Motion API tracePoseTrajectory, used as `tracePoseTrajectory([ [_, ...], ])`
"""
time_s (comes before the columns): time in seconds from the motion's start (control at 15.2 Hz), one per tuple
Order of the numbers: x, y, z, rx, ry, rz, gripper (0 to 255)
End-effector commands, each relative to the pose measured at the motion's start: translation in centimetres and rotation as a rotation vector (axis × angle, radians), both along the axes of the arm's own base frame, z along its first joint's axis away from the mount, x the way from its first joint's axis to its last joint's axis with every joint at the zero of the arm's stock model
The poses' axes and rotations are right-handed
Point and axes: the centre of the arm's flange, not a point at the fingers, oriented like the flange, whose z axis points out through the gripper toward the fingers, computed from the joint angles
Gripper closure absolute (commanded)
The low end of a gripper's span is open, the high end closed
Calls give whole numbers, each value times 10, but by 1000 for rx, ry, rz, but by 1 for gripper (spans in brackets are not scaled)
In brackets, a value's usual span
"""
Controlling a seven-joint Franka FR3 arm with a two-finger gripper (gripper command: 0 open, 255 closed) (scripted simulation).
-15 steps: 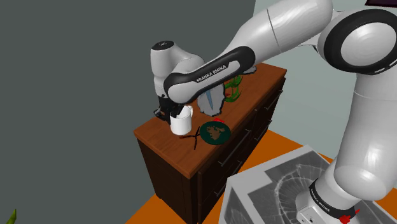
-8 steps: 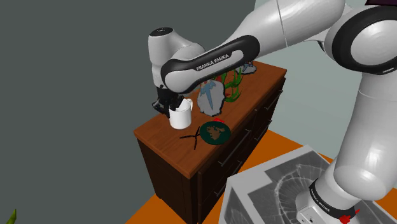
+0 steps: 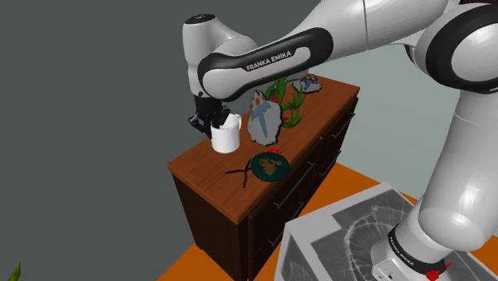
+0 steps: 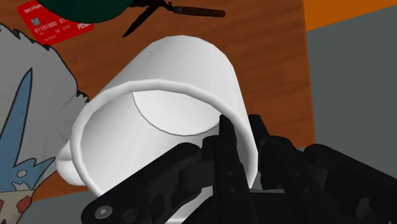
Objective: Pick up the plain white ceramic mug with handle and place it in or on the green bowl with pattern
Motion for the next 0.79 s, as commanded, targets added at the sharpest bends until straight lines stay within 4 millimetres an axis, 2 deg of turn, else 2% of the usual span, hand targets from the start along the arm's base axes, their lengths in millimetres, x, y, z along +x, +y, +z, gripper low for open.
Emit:
tracePoseTrajectory([
  [0.0, 0, 0, 11, 0, 0, 0, 255],
  [0.13, -1, 0, 17, 0, 0, 0, 255],
  [0.73, -65, -99, 32, 0, 0, 0, 255],
])
